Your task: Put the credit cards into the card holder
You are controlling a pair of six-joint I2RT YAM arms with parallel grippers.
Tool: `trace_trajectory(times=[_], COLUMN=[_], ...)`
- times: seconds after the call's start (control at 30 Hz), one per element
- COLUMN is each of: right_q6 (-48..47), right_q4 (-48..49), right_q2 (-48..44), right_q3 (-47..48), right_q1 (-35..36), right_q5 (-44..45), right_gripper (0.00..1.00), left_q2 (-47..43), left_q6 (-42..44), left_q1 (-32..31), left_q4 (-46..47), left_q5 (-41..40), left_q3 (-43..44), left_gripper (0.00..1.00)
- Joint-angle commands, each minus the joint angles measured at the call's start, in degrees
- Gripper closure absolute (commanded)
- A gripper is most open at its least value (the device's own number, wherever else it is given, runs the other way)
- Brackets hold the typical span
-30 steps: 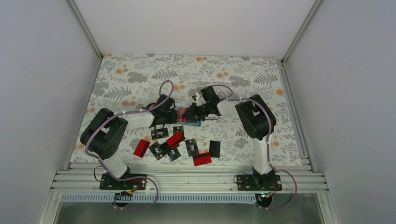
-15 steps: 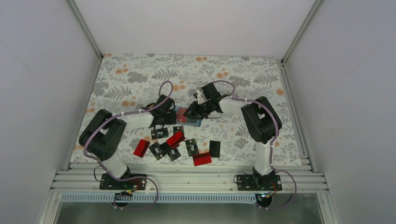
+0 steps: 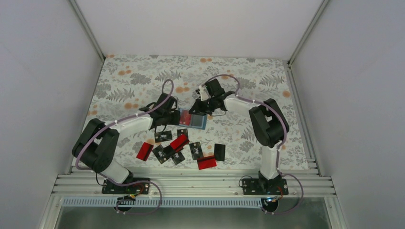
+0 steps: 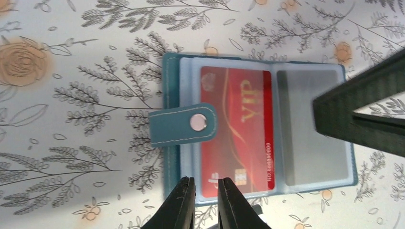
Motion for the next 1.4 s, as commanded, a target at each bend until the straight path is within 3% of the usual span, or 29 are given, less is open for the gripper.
trace_trajectory(times=[0.0,0.53,1.37], right_q6=[-3.0,-4.6,-5.0], right_q4=[-0.4,0.7,0.7], right_q2=[3.5,8.4,9.3], right_q3=[2.8,1.8,0.4], right_q1=[0.6,0.7,0.7], right_q5=[0.2,0.1,0.8], right_gripper=[0.96,0.96,0.96], left_q2=[0.8,4.9,6.9], left_q6=[1.1,0.5,0.0], left_q1=[0.1,0.3,0.6], left_q4=[1.1,1.9,4.3], left_q5=[4.3,5.9,9.2], left_q3=[1.2,1.4,1.7], left_gripper=[0.86,0.72,0.72])
